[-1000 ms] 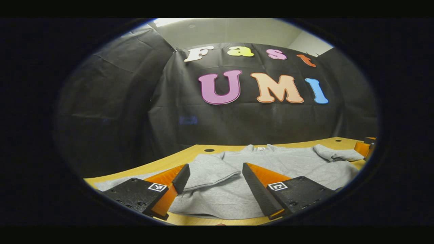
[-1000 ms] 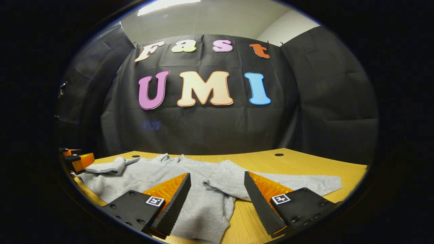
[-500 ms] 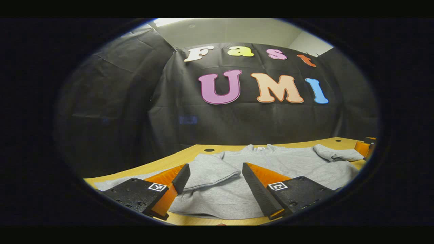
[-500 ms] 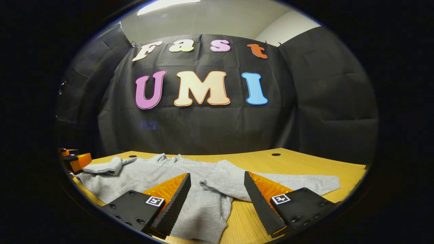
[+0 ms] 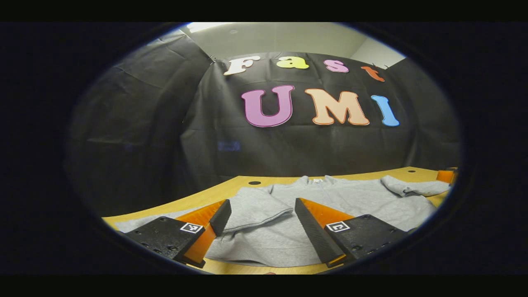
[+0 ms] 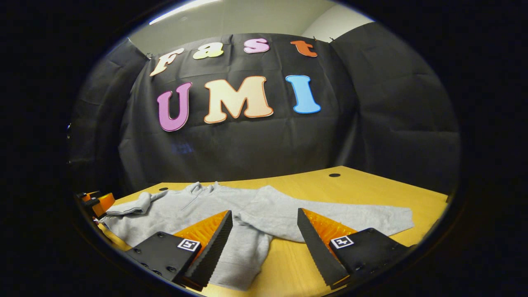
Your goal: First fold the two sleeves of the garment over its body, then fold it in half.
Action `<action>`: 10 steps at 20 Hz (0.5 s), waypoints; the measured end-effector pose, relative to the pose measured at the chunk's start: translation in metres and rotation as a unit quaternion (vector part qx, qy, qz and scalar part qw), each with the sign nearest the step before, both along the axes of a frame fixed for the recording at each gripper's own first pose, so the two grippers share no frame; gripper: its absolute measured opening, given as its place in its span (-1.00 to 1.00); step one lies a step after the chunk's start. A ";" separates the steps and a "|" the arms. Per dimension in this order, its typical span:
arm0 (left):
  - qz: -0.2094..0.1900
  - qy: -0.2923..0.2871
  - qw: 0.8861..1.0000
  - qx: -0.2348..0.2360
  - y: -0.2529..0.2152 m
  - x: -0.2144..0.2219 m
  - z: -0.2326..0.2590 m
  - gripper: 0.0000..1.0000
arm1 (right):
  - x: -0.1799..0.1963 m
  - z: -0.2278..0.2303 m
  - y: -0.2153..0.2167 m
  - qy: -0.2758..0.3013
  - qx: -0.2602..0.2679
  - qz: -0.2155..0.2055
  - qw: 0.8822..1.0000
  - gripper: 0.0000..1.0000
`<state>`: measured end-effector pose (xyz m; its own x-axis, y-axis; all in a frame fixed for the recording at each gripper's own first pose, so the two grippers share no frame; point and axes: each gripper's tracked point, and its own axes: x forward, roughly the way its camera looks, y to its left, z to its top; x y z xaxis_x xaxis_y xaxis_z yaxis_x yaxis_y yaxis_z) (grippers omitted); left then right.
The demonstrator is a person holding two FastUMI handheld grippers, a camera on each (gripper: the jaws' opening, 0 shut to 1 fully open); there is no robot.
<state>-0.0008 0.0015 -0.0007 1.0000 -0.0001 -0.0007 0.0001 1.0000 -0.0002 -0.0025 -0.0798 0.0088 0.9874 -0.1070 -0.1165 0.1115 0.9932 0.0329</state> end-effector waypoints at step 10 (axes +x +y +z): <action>0.000 -0.001 1.000 0.000 0.000 0.000 0.000 0.84 | -0.026 0.008 -0.152 0.134 0.011 -0.089 0.987 0.97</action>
<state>-0.0007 0.0011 -0.0010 1.0000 -0.0001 0.0009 0.0001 1.0000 0.0004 -0.0284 -0.2318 0.0170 0.8868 -0.2698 -0.3753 0.2910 0.9567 -0.0001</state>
